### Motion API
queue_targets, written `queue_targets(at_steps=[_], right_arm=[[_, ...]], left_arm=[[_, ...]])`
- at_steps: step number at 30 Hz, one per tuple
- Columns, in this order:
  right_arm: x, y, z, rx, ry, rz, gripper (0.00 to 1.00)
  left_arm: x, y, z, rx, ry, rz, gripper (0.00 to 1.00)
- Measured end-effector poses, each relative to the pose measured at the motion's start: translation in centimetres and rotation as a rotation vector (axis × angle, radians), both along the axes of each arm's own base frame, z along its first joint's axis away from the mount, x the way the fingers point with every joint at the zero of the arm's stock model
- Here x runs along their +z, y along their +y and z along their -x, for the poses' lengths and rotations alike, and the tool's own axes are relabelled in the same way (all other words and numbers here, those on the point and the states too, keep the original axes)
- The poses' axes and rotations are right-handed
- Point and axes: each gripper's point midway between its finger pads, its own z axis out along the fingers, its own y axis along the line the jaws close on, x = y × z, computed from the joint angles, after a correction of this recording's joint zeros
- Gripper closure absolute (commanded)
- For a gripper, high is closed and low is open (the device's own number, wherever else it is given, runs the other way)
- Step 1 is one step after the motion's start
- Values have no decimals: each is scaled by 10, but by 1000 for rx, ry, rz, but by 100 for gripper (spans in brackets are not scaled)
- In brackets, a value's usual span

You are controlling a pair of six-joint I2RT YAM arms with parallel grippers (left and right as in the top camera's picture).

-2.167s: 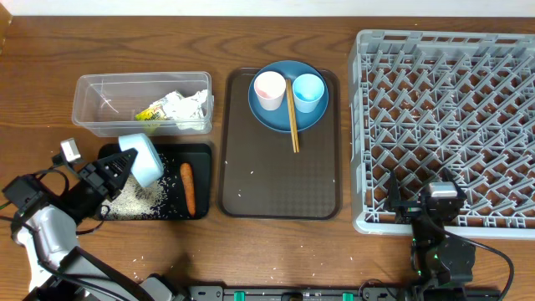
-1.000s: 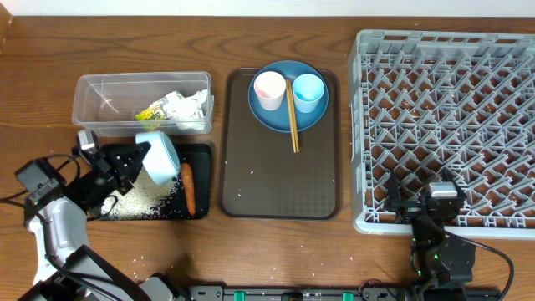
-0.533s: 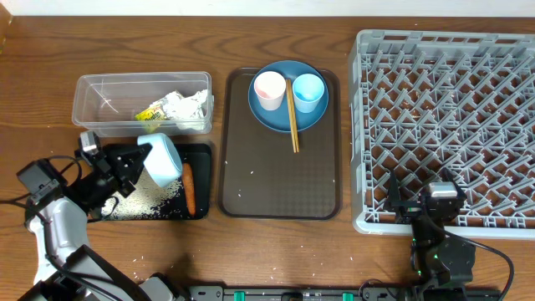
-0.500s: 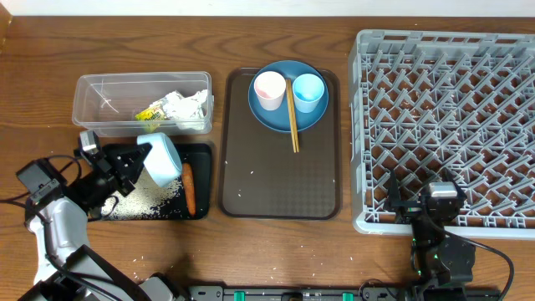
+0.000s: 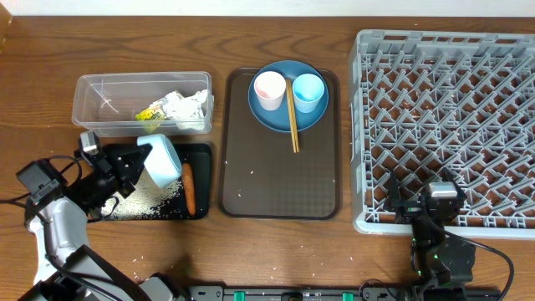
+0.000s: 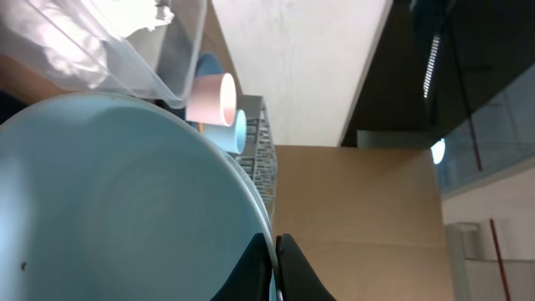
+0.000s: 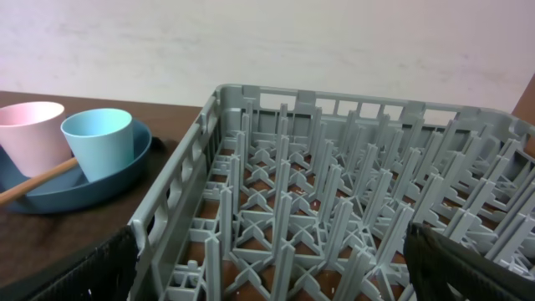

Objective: Sort waste into correct bins and load items into the dishwasher rack
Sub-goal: 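Tilt the bowl with the left gripper to pour rice onto the black tray, then carry the empty bowl right and set it on the brown tray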

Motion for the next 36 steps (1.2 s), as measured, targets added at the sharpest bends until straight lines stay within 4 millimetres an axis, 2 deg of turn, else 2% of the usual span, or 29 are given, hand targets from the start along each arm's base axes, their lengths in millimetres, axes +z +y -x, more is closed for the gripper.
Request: queue_targets(at_steps=[12, 15, 19, 22, 26, 31, 36], right_arm=[[0, 0, 0, 0, 0, 0, 1], [0, 0, 0, 0, 0, 0, 1], [0, 0, 0, 0, 0, 0, 1], [0, 0, 0, 0, 0, 0, 1], [0, 0, 0, 0, 0, 0, 1], [0, 0, 0, 0, 0, 0, 1], [0, 0, 0, 0, 0, 0, 1]], left_arm=[[-10, 8, -4, 57, 98, -47, 94], [-3, 10, -3, 88, 106, -103, 94], [18, 3, -6, 105, 67, -208, 94], [34, -18, -6, 85, 29, -306, 94], [41, -55, -5, 30, -7, -437, 94], [32, -112, 0, -94, -29, -593, 94], [12, -172, 22, -258, -32, -731, 94]])
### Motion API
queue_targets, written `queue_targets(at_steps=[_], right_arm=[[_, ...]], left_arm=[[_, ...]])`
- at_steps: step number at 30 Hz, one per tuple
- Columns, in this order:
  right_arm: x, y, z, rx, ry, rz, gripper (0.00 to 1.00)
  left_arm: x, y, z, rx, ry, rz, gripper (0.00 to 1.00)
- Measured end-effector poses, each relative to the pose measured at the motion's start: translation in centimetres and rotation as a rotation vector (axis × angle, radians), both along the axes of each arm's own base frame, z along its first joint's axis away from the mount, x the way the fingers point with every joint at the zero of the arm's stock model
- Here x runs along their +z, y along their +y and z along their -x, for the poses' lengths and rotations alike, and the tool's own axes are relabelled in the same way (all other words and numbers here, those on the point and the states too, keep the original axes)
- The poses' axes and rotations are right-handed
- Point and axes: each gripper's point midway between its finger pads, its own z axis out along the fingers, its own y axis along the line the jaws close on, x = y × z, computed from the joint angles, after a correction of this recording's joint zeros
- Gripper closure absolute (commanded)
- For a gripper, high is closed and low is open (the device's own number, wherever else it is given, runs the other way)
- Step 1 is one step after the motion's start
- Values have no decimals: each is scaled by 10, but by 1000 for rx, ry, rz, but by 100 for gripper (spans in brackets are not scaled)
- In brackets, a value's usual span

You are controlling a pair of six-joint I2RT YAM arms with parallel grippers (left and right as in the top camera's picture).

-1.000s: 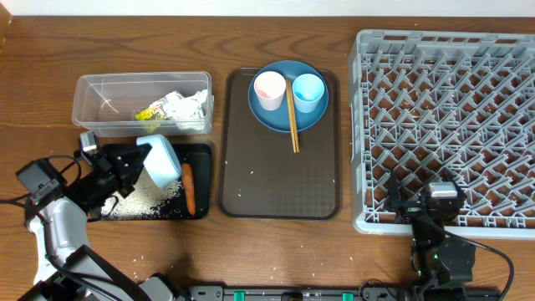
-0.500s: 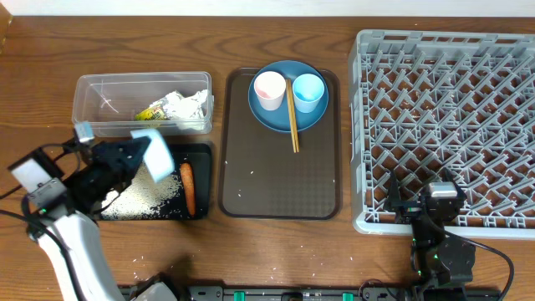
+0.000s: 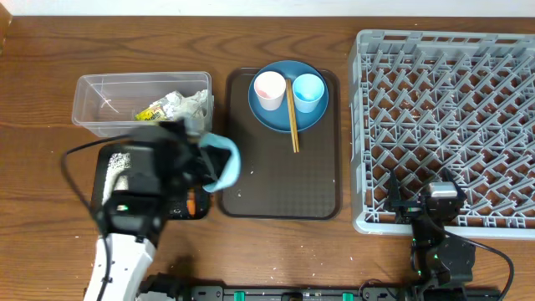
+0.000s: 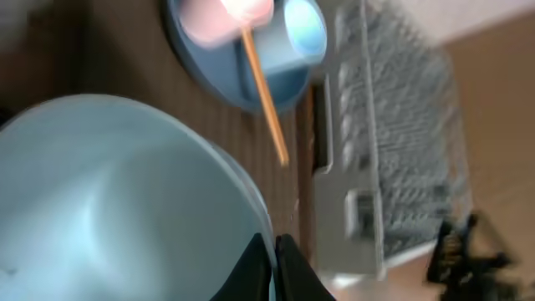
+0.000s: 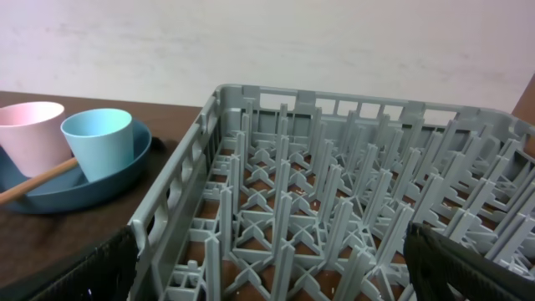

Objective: Sort waste into correct bins and load items into the dishwasher rack
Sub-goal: 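Carry the empty bowl right and set it on the brown tray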

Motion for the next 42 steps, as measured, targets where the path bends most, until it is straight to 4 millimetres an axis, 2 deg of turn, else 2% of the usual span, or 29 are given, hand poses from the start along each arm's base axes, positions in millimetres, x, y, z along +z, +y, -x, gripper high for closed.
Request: queue_targets(at_steps=[4, 7, 10, 13, 18, 25, 26, 28, 34, 38, 40, 42], right_arm=[[0, 0, 0, 0, 0, 0, 1], [0, 0, 0, 0, 0, 0, 1], [0, 0, 0, 0, 0, 0, 1], [0, 0, 0, 0, 0, 0, 1], [0, 0, 0, 0, 0, 0, 1], [0, 0, 0, 0, 0, 0, 1], [0, 0, 0, 0, 0, 0, 1], [0, 0, 0, 0, 0, 0, 1], [0, 0, 0, 0, 0, 0, 1], [0, 0, 0, 0, 0, 0, 1], [0, 0, 0, 0, 0, 0, 1], [0, 0, 0, 0, 0, 0, 1]], left_arm=[[-16, -38, 23, -105, 6, -121, 94], [-31, -59, 36, -161, 13, -203, 94], [-48, -71, 43, -188, 23, -285, 94], [-70, -80, 43, -207, 44, -364, 94], [-101, -92, 32, -210, 64, -427, 94], [-131, -98, 21, -204, 95, -471, 93], [-133, -98, 21, -204, 97, -474, 88], [-134, -99, 20, -209, 94, -479, 70], [-127, -103, 13, -217, 47, -469, 41], [-111, -98, 10, -205, -5, -472, 39], [-98, -91, 7, -182, -36, -476, 38], [-83, -79, 2, -148, -76, -481, 32]])
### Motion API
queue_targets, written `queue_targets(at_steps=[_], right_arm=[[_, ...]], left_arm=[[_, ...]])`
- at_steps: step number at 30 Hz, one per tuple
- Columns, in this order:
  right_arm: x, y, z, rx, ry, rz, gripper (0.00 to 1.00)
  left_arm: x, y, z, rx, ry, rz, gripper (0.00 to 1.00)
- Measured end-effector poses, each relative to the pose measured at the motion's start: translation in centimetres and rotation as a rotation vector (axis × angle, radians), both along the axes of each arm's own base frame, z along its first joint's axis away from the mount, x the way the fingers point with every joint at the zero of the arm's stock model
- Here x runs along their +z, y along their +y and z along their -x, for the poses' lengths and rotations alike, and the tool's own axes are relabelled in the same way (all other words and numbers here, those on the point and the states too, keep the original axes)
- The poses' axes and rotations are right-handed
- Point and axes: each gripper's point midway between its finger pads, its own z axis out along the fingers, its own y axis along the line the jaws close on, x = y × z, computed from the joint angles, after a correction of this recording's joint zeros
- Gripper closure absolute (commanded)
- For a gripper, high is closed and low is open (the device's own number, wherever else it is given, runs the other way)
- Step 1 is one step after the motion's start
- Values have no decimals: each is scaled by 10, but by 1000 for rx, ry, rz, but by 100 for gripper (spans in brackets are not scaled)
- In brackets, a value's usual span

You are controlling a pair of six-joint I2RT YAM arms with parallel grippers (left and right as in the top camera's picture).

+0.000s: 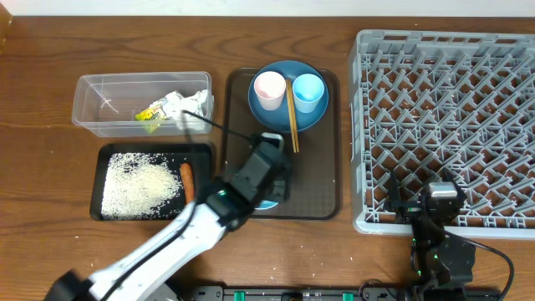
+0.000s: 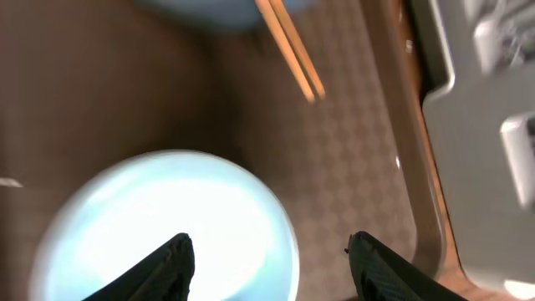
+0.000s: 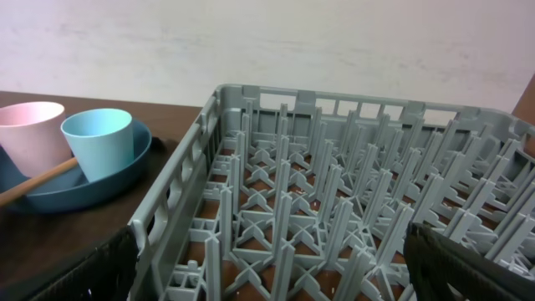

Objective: Sort waste into correct bins and load items into the dishwasher rack

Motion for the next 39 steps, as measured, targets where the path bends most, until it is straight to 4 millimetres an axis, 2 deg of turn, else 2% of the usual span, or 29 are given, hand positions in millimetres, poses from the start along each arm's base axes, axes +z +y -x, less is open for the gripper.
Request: queue_targets(at_steps=[3, 5, 9, 11, 15, 30, 35, 39], right_arm=[[0, 0, 0, 0, 0, 0, 1], [0, 0, 0, 0, 0, 0, 1], [0, 0, 0, 0, 0, 0, 1], [0, 0, 0, 0, 0, 0, 1], [0, 0, 0, 0, 0, 0, 1], [0, 1, 0, 5, 0, -5, 1], [0, 6, 0, 34, 3, -35, 1], [2, 10, 0, 52, -2, -121, 1]], left_arm=[[23, 24, -8, 56, -69, -10, 30], [34, 42, -13, 100, -107, -25, 23], [36, 67, -12, 155, -103, -74, 21], [30, 74, -9, 162, -79, -104, 14], [31, 74, -13, 168, -91, -106, 8], [33, 73, -15, 169, -104, -101, 7], [36, 71, -18, 170, -118, -90, 6], [36, 71, -18, 170, -118, -91, 6]])
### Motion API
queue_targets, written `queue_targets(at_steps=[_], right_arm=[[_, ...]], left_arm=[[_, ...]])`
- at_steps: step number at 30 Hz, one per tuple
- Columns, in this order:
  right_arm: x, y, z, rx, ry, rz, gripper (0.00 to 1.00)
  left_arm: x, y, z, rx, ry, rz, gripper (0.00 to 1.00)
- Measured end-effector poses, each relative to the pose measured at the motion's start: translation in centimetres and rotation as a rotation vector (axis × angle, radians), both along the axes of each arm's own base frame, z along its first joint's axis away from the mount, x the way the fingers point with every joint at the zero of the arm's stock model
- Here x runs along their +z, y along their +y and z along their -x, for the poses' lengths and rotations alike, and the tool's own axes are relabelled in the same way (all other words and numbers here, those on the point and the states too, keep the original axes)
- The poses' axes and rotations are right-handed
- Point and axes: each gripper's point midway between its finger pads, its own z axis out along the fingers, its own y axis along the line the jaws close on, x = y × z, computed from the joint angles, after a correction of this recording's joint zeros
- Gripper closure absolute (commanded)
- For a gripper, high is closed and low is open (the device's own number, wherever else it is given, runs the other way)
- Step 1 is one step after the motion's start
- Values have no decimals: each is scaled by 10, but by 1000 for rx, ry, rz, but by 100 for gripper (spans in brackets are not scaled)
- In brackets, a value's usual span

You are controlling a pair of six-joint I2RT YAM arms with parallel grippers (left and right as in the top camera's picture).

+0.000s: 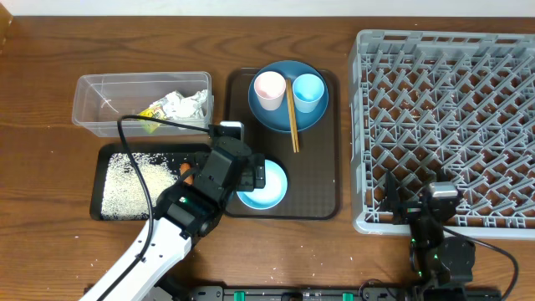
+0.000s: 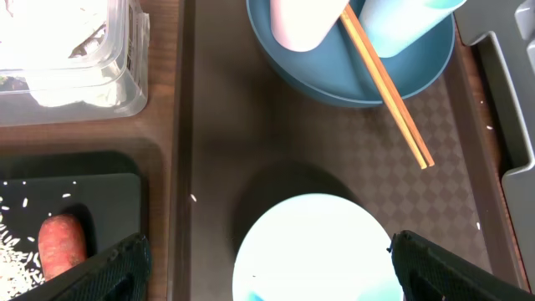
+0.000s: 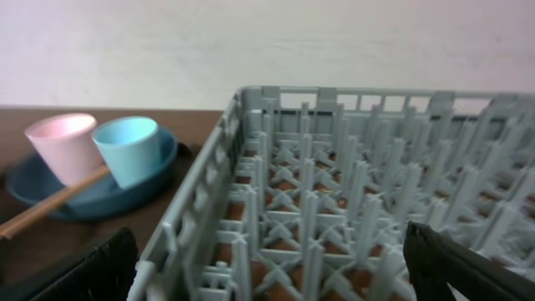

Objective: Sort waste into correct bins and load items into the dishwasher rack

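Observation:
A light blue bowl (image 1: 263, 186) (image 2: 313, 251) stands upright on the brown tray (image 1: 313, 167), near its front left. My left gripper (image 1: 247, 177) (image 2: 267, 280) is open just above it, a finger on each side, holding nothing. Farther back on the tray, a dark blue plate (image 1: 269, 117) carries a pink cup (image 1: 269, 88), a blue cup (image 1: 308, 90) and chopsticks (image 1: 292, 121). The grey dishwasher rack (image 1: 443, 125) fills the right side. At its front edge my right gripper (image 1: 420, 194) (image 3: 267, 280) is open and holds nothing.
A clear bin (image 1: 88, 113) with crumpled wrappers stands at the back left. In front of it a black tray (image 1: 138, 180) holds scattered rice and an orange piece of food (image 2: 63, 247). A few grains lie on the wooden table.
My left gripper has drawn back from the bowl, toward the tray's left side, still open. The bowl rests where it was. The right wrist view has shifted slightly.
First my left gripper held the bowl tipped over the black tray of rice. Then it had the bowl at the brown tray's left edge. Later it was open low over the bowl set on the tray, and now it is farther from it.

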Motion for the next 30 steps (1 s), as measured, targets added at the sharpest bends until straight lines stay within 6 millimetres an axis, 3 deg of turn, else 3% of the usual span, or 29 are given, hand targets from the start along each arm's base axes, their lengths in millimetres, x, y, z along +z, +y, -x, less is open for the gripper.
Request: queue_targets(at_steps=[3, 10, 18, 20, 24, 30], right_arm=[[5, 3, 0, 15, -16, -66, 1], [-5, 19, 3, 96, 56, -208, 1], [-14, 32, 22, 120, 320, -376, 1], [-2, 33, 30, 121, 384, -359, 1], [54, 34, 44, 136, 489, -276, 1], [109, 29, 51, 103, 718, -206, 1]], left_arm=[[0, 0, 0, 0, 0, 0, 6], [0, 0, 0, 0, 0, 0, 6], [0, 0, 0, 0, 0, 0, 6], [0, 0, 0, 0, 0, 0, 5], [0, 1, 0, 2, 2, -4, 4], [0, 1, 0, 2, 1, -4, 4]])
